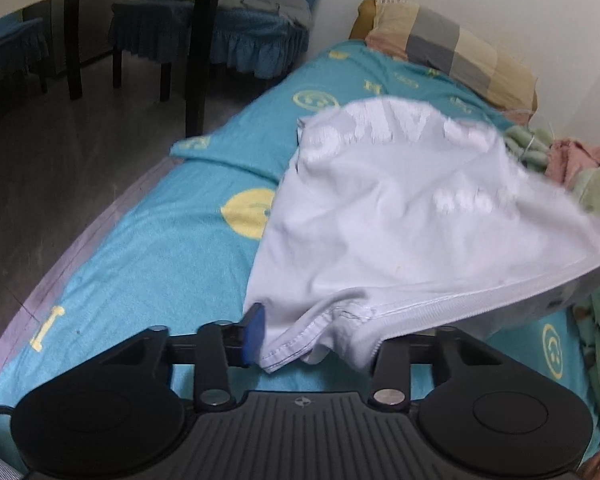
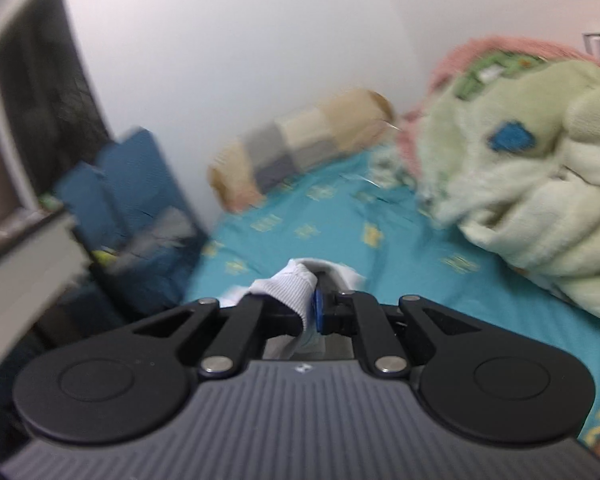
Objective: Fold clothes
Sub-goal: 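Lift the T-shirt high with both grippers and shake it open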
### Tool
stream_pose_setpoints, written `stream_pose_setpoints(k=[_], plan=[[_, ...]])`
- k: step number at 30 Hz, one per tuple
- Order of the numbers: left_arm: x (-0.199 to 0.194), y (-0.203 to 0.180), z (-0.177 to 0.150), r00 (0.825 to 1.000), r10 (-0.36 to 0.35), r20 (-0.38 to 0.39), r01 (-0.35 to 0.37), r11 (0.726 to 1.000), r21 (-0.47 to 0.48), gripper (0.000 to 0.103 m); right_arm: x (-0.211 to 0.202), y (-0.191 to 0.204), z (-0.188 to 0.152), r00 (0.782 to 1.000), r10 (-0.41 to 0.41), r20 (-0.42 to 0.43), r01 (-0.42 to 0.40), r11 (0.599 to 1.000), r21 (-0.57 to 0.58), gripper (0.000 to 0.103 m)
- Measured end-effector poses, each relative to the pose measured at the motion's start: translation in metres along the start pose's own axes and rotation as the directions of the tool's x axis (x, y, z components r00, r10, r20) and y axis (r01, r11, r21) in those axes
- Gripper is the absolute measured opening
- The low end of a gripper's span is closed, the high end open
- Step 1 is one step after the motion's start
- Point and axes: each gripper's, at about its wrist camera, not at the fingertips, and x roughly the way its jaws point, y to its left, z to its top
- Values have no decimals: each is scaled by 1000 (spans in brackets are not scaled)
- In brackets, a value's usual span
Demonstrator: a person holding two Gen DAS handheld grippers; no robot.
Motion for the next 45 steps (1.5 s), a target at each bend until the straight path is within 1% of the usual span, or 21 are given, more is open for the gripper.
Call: stream_pose_setpoints(k=[2, 3, 4, 5, 6, 8, 11, 13, 14, 18, 19, 22, 26, 27, 30, 32, 33, 35, 38, 41, 45], plan=[[-11, 2, 7, 998, -9, 68, 9, 1000, -1, 17, 10, -5, -4, 999, -36, -40, 37, 999, 8, 9], [-20, 3, 13, 993, -25, 115, 26, 1000, -8, 15, 11, -4, -5, 999, -39, -34, 39, 999, 3, 9], [-31, 4, 19, 983, -45, 177, 48, 999, -12, 12, 7, -2, -4, 1000, -24, -6, 24, 1000, 4, 9], [-46, 3, 26, 968, -55, 245, 60, 998, -10, 11, 1, 0, -2, 999, 1, 34, -2, 1000, 13, 9], [-61, 1, 35, 947, -63, 314, 68, 998, -5, 11, -7, 5, 2, 996, 26, 84, -26, 1000, -7, 8], [-94, 0, 58, 896, -93, 434, 113, 993, -20, 9, -30, 22, 18, 978, 69, 198, -49, 994, -101, 8], [-160, -10, 97, 826, -152, 543, 191, 982, -15, 7, -64, 41, 54, 949, 139, 281, -97, 982, -160, 8], [-205, -17, 124, 772, -189, 607, 242, 970, -6, 7, -92, 54, 82, 926, 166, 340, -110, 978, -175, 8], [-228, -21, 136, 744, -205, 636, 261, 965, 5, 7, -109, 60, 96, 909, 187, 372, -126, 975, -183, 8], [-326, -39, 176, 641, -270, 719, 290, 952, 99, 7, -185, 81, 148, 851, 251, 462, -160, 960, -228, 8], [-350, -44, 183, 619, -289, 731, 292, 948, 127, 7, -205, 83, 158, 834, 263, 485, -165, 958, -236, 8], [-417, -53, 201, 584, -341, 736, 313, 932, 183, 7, -264, 90, 186, 781, 295, 551, -176, 950, -259, 8], [-492, -65, 216, 538, -374, 755, 306, 922, 239, 7, -332, 97, 212, 729, 333, 598, -205, 940, -273, 8], [-508, -67, 218, 531, -378, 759, 303, 921, 246, 7, -347, 98, 218, 717, 341, 608, -210, 938, -277, 8], [-542, -72, 225, 526, -384, 759, 301, 919, 256, 7, -375, 102, 236, 702, 359, 615, -226, 931, -285, 8], [-544, -78, 237, 542, -378, 751, 292, 922, 253, 7, -376, 105, 248, 704, 365, 609, -230, 929, -290, 8], [-544, -81, 244, 551, -374, 746, 287, 924, 251, 7, -375, 108, 255, 710, 365, 603, -229, 929, -292, 8], [-517, -87, 263, 586, -360, 726, 274, 931, 241, 7, -356, 112, 267, 738, 355, 574, -221, 931, -292, 8], [-461, -99, 290, 641, -326, 695, 233, 945, 229, 7, -306, 116, 279, 797, 330, 506, -213, 938, -275, 8], [-375, -111, 312, 693, -283, 663, 174, 958, 227, 7, -234, 125, 279, 858, 277, 433, -175, 950, -260, 8], [-245, -126, 340, 761, -247, 599, 140, 965, 221, 8, -119, 125, 271, 917, 202, 344, -122, 963, -240, 8]])
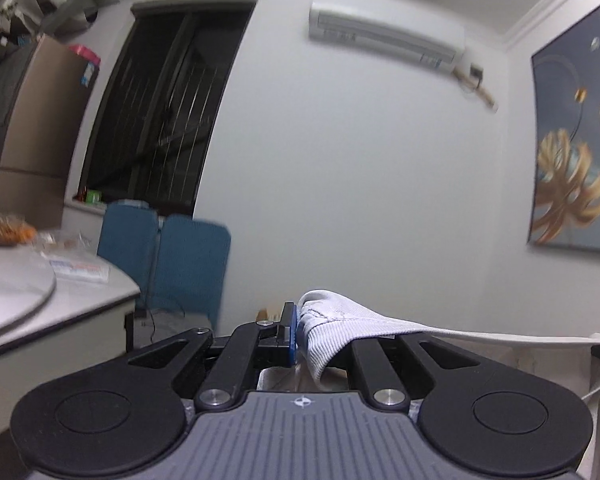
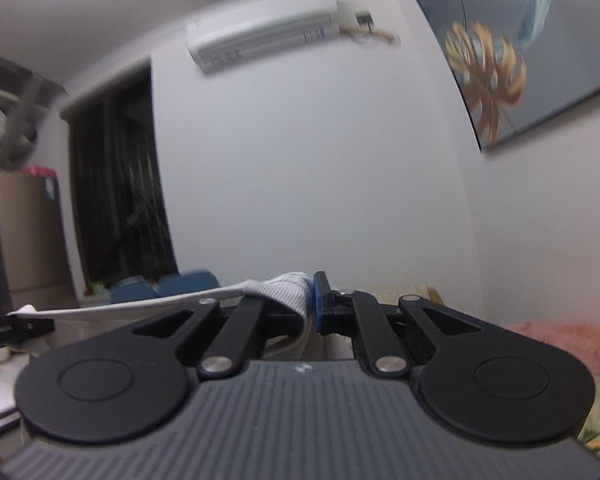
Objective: Fold clothes
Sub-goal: 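Lift the T-shirt high with both grippers and shake it open, then lower the T-shirt flat onto the bed and open both grippers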
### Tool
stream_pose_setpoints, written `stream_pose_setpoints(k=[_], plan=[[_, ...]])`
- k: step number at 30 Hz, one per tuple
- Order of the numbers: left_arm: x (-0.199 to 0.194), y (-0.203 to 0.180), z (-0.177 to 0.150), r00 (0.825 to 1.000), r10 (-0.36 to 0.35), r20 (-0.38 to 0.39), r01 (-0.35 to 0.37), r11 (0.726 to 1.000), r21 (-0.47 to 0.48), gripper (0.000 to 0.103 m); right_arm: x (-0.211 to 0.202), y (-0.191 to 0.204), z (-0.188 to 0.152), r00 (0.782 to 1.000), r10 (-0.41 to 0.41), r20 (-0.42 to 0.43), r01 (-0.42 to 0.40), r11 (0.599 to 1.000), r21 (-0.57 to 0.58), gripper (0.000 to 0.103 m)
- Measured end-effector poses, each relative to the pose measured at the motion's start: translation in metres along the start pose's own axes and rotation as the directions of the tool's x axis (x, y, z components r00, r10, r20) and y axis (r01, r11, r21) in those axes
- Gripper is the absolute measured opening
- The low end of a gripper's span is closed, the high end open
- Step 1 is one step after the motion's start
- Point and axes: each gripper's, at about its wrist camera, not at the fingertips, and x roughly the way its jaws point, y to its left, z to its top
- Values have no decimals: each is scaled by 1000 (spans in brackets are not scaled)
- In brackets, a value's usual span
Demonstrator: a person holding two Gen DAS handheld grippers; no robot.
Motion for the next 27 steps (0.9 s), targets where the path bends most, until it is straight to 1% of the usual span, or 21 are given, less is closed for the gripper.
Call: stream_pose_setpoints(k=[4, 8, 9, 10, 12, 13, 15, 18, 20, 21, 23, 24, 25, 26, 27], plan=[[129, 14, -79, 996, 25, -83, -24, 1000, 14, 8, 112, -15, -69, 993, -59, -106, 58, 998, -15, 9], [263, 24, -174, 986, 53, -161, -48, 998, 38, 8, 226, -51, -159, 979, -104, -173, 102, 995, -21, 9], [298, 28, -200, 980, 57, -191, -51, 998, 39, 8, 255, -61, -184, 976, -109, -191, 107, 994, -20, 9], [330, 33, -226, 971, 61, -232, -54, 998, 38, 8, 284, -71, -209, 971, -113, -213, 111, 994, -21, 9], [395, 43, -280, 945, 68, -320, -60, 998, 34, 8, 340, -94, -260, 955, -117, -273, 115, 993, -23, 9], [422, 48, -305, 930, 71, -361, -62, 997, 35, 8, 366, -105, -286, 942, -114, -314, 113, 993, -19, 9], [457, 57, -354, 903, 78, -422, -64, 997, 49, 8, 408, -125, -335, 910, -109, -399, 115, 993, -10, 9], [495, 64, -404, 868, 91, -489, -61, 995, 78, 10, 451, -147, -396, 858, -101, -504, 119, 993, 3, 9], [514, 72, -424, 846, 94, -524, -66, 995, 72, 14, 470, -157, -422, 825, -95, -556, 123, 992, 12, 10], [519, 74, -429, 841, 98, -532, -69, 995, 74, 16, 474, -161, -429, 812, -87, -577, 124, 992, 24, 10], [526, 77, -435, 829, 120, -546, -84, 992, 90, 26, 481, -164, -436, 787, -66, -613, 118, 992, 46, 13], [528, 77, -433, 819, 133, -558, -92, 991, 101, 31, 484, -165, -438, 773, -52, -632, 114, 992, 57, 17], [530, 77, -431, 816, 134, -563, -89, 990, 106, 39, 486, -165, -437, 757, -39, -652, 108, 992, 66, 23], [529, 78, -429, 816, 131, -563, -85, 991, 106, 58, 487, -165, -435, 741, -25, -671, 101, 992, 73, 36], [528, 79, -427, 818, 131, -560, -87, 991, 105, 68, 485, -165, -433, 730, -9, -683, 93, 992, 87, 53]])
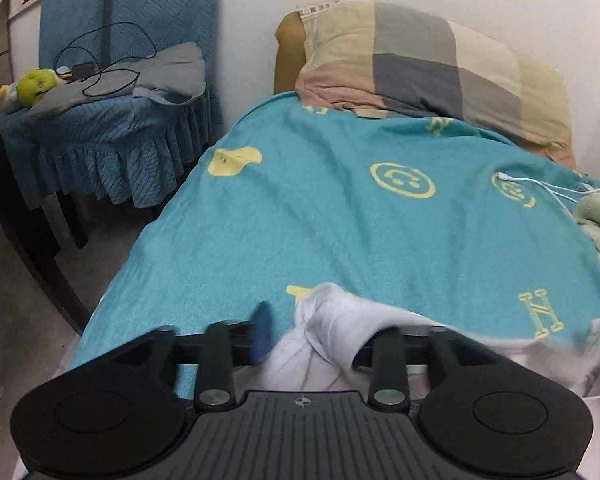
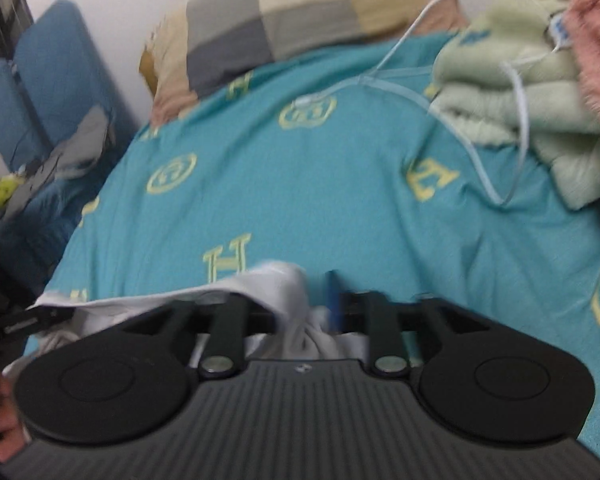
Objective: Fold clothes
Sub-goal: 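Lower the T-shirt flat onto the bed and open both grippers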
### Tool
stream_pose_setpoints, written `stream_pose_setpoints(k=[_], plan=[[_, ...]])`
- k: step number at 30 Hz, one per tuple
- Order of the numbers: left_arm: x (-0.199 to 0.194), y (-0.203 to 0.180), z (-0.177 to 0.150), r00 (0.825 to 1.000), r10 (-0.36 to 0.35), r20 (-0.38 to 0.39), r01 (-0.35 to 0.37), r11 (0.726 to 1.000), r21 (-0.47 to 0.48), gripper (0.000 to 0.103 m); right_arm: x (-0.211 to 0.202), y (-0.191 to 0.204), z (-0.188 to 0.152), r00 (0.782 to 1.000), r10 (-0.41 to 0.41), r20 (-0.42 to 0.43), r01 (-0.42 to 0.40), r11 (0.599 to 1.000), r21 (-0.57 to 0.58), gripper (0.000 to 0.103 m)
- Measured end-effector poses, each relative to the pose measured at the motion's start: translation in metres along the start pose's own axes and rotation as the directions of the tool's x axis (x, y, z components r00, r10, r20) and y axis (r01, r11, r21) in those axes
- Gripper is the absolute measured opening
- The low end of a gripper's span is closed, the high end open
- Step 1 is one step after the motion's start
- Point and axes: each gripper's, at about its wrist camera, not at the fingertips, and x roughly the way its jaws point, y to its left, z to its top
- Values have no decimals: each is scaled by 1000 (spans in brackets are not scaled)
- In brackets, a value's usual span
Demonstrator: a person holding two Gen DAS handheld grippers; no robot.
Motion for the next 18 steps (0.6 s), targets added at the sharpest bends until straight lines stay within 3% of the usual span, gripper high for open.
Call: stream_pose_setpoints(k=[1, 2, 6, 10, 14, 18], plan=[[-7, 1, 0, 1000, -4, 1, 4, 1000, 4, 87, -5, 1, 0, 1000, 15, -12, -15, 1000, 5, 64], [-15, 2, 0, 1000, -10, 1, 10, 1000, 10, 94, -8, 2, 1, 999, 27, -25, -27, 1000, 9, 80], [-79, -2, 1, 998, -59, -36, 60, 997, 37, 98, -34, 10, 1, 997, 35, -65, -36, 999, 0, 79], [-155, 4, -10, 999, -49, -18, 50, 997, 53, 100, -77, 19, -7, 995, 33, -96, -33, 999, 1, 80], [-249, 9, -36, 998, -56, 29, 53, 995, 81, 101, -145, 22, -24, 997, 55, -62, -52, 998, 46, 80], [-335, 14, -80, 994, -88, 66, 83, 993, 84, 101, -232, 20, -63, 996, 83, 15, -84, 991, 103, 80]])
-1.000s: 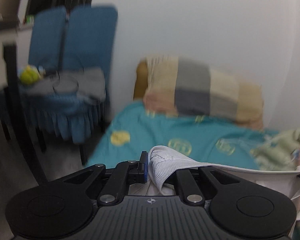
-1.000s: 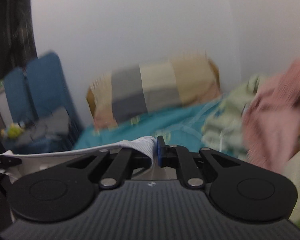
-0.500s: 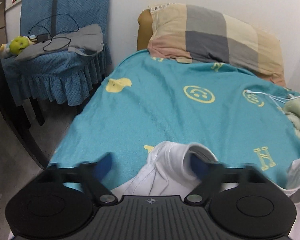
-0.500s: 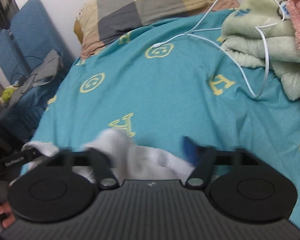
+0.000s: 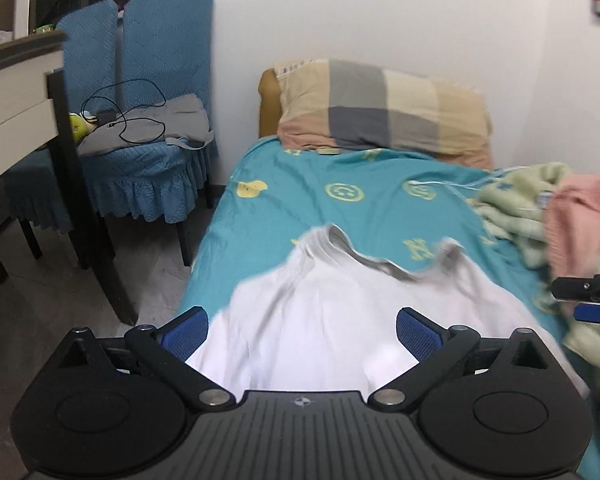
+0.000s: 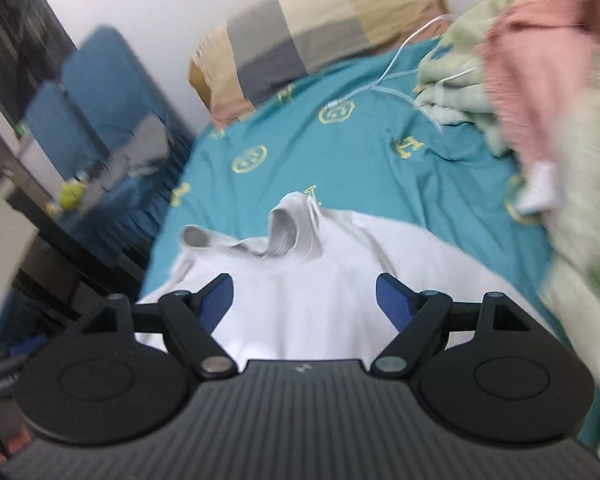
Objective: Fold clothes
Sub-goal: 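Lower the T-shirt flat onto the bed and open both grippers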
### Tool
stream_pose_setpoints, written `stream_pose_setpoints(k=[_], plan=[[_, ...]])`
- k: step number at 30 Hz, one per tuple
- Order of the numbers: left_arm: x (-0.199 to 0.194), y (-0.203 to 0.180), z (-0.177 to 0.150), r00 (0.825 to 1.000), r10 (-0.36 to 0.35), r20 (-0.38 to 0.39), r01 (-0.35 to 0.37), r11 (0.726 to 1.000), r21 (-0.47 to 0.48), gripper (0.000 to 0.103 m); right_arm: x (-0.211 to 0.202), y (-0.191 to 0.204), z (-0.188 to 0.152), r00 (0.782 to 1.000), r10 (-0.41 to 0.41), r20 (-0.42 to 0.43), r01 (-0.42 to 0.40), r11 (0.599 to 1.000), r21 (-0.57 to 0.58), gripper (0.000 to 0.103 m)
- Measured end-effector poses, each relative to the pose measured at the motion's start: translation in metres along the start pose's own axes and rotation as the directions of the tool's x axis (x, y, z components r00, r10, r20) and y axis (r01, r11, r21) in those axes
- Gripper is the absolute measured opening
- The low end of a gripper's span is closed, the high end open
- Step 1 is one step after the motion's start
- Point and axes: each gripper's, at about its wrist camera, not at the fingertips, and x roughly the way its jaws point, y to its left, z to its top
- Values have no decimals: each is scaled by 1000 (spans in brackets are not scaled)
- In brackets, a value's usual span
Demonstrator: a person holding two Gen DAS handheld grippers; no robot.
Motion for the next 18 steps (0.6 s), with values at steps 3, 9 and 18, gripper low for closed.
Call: stream_pose_setpoints(k=[3, 9, 18], plan=[[-56, -3, -37, 999, -17, 28, 17, 1000, -4, 101, -58, -5, -38, 999, 21, 46, -23, 998, 64, 80], [-128, -7, -122, 995, -45, 86, 46, 999, -2, 101, -154, -19, -95, 991, 37, 128, -61, 980, 191, 80], [-149, -6, -167, 992, -92, 90, 96, 995, -40, 102, -181, -72, -135, 979, 115, 166, -181, 868, 463, 82]])
